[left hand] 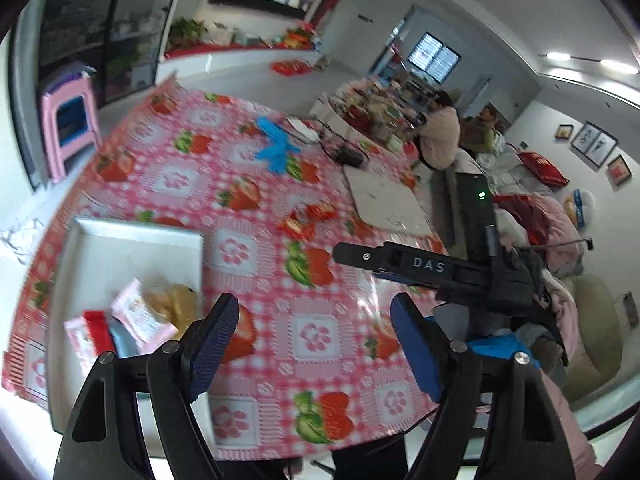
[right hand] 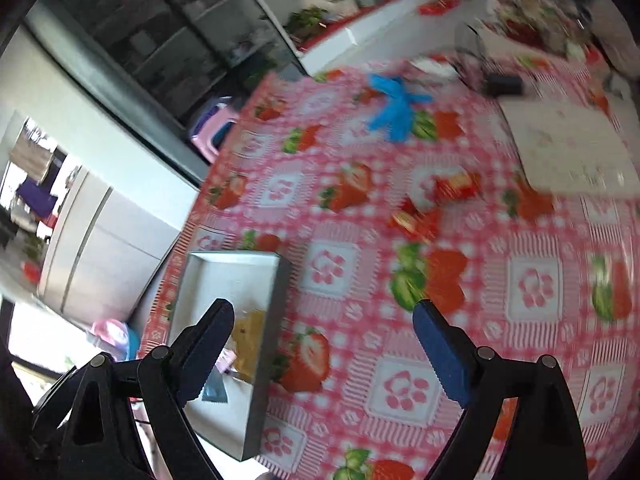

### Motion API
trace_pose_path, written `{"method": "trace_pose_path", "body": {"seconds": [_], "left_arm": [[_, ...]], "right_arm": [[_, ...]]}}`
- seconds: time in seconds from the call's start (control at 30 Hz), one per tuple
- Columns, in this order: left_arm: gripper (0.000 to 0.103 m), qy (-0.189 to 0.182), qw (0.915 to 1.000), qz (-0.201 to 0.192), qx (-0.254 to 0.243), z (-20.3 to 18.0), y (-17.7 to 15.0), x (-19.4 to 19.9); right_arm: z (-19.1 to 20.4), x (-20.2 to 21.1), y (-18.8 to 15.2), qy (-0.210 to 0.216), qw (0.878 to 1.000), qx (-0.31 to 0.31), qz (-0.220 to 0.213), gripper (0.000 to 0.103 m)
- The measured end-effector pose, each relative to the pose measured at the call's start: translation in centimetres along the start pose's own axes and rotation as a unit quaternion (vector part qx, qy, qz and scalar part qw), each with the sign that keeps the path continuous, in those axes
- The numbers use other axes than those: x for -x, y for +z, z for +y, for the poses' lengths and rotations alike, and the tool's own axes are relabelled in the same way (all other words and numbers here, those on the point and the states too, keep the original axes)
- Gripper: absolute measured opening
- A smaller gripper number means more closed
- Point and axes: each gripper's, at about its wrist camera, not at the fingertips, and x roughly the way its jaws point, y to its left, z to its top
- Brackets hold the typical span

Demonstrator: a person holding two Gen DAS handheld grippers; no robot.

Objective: Organize snacks
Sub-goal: 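Move the right gripper to the red candy packets on the cloth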

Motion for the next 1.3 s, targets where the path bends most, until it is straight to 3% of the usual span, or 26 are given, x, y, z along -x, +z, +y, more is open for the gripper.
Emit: {"method": "trace_pose_path", "body": {"seconds": [0.07, 0.2, 0.3, 0.5, 0.6, 0.63, 0.7, 0.8, 0.87, 1.0, 1.13, 1.3], "left_arm": [[0.081, -0.004, 0.9997, 0.024, -0.004, -0.8, -0.9, -0.6], [0.081, -0.003, 0.9993, 0.026, -0.028, -3.1, -1.8, 0.9], [0.081, -0.031, 0.9985, 0.003, -0.044, -5.3, -1.6, 4.3], [0.086, -0.037, 0.9936, -0.063, -0.086, -9.0, -0.2, 10.7], [0.091, -0.001, 0.9875, -0.111, -0.112, -10.2, 0.7, 12.0], [0.094, 0.012, 0.9862, -0.118, -0.115, -10.2, 1.0, 11.7], [0.096, 0.053, 0.9831, -0.128, -0.12, -9.7, 1.6, 9.8], [0.096, 0.118, 0.9786, -0.119, -0.119, -7.9, 2.0, 5.6], [0.096, 0.139, 0.9794, -0.099, -0.109, -6.2, 2.1, 2.4], [0.096, 0.138, 0.9874, -0.039, -0.067, -2.1, 1.7, -4.1], [0.096, 0.147, 0.988, -0.004, -0.048, 0.9, 0.9, -8.7], [0.096, 0.149, 0.988, 0.02, -0.034, 3.3, -0.3, -11.2]], "right_arm": [[-2.3, -0.1, -1.8, 0.014, 0.999, -0.033, 0.022, 0.092], [-3.8, 1.4, -4.8, 0.011, 0.999, -0.041, 0.031, 0.092], [-3.5, 4.1, -5.3, 0.029, 0.999, -0.041, 0.014, 0.092], [0.0, 11.6, -4.9, 0.071, 0.996, -0.009, -0.05, 0.092], [1.9, 14.3, -3.8, 0.071, 0.994, 0.021, -0.085, 0.095], [2.3, 14.7, -3.5, 0.062, 0.993, 0.029, -0.095, 0.103], [2.5, 14.7, -2.9, 0.037, 0.993, 0.037, -0.11, 0.103], [1.1, 11.7, -1.6, 0.01, 0.996, 0.028, -0.086, 0.103], [-1.1, 8.4, -0.3, -0.007, 0.998, -0.003, -0.063, 0.103], [-5.3, 3.3, 2.0, -0.044, 0.997, -0.057, -0.041, 0.103], [-8.1, -2.7, 5.0, -0.077, 0.993, -0.082, -0.018, 0.103], [-9.5, -8.6, 8.4, -0.114, 0.988, -0.098, -0.031, 0.103]]}}
